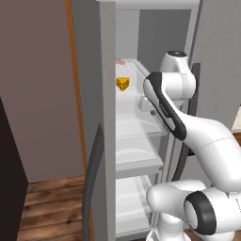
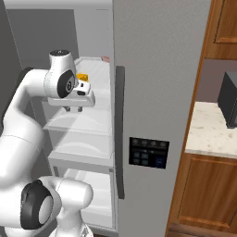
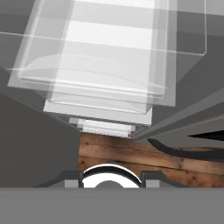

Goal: Pick the cheese from the fridge and the cheese grater from the cabinet and place them next to the salad bowl.

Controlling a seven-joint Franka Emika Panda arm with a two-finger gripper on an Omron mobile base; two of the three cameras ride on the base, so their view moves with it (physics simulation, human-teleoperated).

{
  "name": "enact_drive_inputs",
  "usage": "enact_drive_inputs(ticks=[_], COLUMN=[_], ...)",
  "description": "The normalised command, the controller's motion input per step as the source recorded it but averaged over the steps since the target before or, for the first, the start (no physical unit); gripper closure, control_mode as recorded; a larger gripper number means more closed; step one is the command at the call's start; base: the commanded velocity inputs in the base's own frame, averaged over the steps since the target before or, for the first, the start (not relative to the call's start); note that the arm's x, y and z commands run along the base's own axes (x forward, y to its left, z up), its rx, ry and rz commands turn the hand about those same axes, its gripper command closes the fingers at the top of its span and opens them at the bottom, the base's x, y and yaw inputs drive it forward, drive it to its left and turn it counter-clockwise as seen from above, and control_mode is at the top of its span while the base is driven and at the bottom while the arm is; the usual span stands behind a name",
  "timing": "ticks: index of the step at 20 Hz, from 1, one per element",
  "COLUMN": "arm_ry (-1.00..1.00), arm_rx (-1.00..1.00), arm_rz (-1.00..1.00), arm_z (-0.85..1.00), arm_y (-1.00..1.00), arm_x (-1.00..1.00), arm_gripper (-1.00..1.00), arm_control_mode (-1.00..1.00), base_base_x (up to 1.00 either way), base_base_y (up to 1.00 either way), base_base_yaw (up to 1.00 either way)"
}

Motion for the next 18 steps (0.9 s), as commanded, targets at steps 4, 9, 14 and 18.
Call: enact_drive_inputs(ticks=[4,9,14,18], arm_ry=[-0.02,-0.09,-0.14,-0.12], arm_rx=[0.0,-0.01,0.0,0.0], arm_rz=[0.0,0.0,0.0,0.0], arm_z=[0.0,0.01,0.14,0.27], arm_y=[0.0,0.03,0.01,0.0], arm_x=[-0.04,-0.01,-0.03,0.0], arm_gripper=[-1.0,-1.0,-1.0,-1.0], arm_control_mode=[-1.0,-1.0,-1.0,-1.0], base_base_x=[0.0,0.0,0.0,0.0], base_base_y=[0.0,0.0,0.0,0.0], base_base_yaw=[0.0,0.0,0.0,0.0])
